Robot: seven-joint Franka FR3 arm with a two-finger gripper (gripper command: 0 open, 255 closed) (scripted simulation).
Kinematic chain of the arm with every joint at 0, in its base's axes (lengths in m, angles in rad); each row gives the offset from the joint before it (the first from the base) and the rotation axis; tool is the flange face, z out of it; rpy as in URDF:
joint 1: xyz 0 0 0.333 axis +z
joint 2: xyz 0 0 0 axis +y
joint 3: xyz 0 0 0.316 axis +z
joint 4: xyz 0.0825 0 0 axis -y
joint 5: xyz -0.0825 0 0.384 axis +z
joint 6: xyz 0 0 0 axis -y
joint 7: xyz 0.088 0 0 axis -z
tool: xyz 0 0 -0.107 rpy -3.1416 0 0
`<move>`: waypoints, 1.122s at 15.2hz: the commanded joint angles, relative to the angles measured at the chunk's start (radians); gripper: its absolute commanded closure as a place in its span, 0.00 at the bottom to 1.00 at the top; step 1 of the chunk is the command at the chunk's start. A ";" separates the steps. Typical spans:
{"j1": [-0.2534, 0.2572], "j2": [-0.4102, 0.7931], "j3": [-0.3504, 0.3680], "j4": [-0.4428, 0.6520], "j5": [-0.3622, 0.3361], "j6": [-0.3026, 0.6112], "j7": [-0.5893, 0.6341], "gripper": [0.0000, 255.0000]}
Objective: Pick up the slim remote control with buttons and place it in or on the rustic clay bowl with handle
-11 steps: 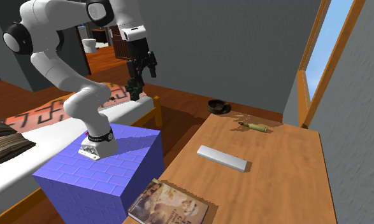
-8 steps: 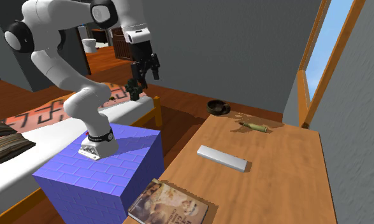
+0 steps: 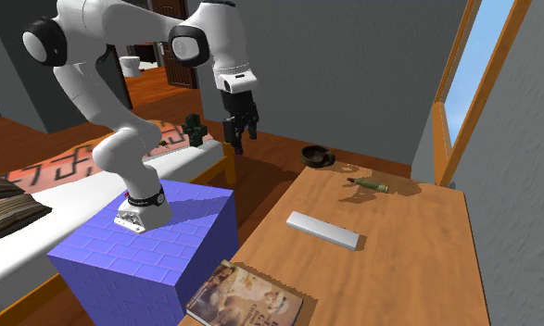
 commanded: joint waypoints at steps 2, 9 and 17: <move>0.005 0.122 -0.005 0.048 0.002 0.059 -0.009 0.00; 0.008 0.397 -0.020 0.196 0.012 0.150 -0.043 0.00; -0.001 0.720 -0.026 0.441 0.032 0.186 -0.078 0.00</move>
